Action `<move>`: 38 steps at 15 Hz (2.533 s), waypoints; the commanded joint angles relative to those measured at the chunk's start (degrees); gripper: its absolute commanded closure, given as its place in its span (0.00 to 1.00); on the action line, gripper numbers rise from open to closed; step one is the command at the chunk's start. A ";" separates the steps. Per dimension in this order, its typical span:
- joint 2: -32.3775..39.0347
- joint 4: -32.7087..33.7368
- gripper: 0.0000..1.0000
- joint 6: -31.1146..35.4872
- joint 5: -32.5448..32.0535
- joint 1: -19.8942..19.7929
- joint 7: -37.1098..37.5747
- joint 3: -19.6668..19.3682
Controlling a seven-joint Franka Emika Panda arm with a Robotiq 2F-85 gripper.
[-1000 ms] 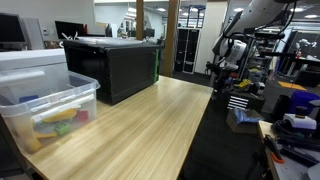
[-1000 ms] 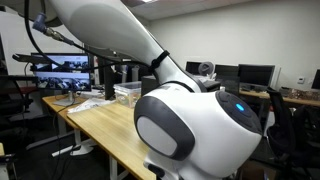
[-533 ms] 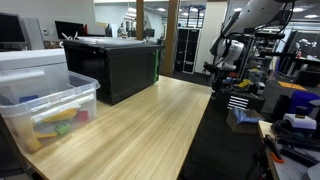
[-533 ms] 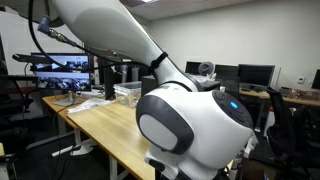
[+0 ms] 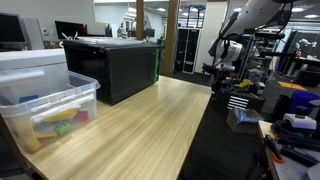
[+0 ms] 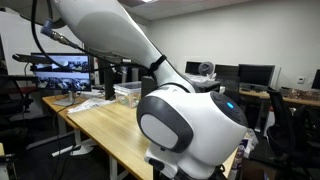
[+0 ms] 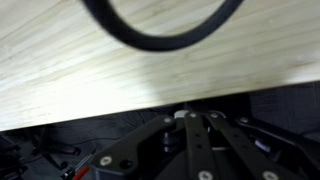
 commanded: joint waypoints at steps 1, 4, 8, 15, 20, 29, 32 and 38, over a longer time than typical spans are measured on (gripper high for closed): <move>0.08 0.12 0.99 -0.55 -1.55 0.21 2.10 0.20; 0.41 0.58 0.99 -0.72 -1.47 0.00 2.52 0.21; 0.97 0.92 0.99 -0.78 -1.89 0.08 3.41 0.20; 2.96 3.38 0.99 -2.25 -2.71 -0.58 5.59 0.53; 3.64 5.49 0.99 -3.89 -2.30 -1.41 7.33 0.72; 2.87 5.30 0.99 -3.83 -2.12 -2.21 8.90 1.16; 2.28 3.96 0.99 -3.09 -1.91 -1.84 8.30 1.43; 2.01 3.25 0.99 -2.85 -1.94 -1.65 8.17 1.45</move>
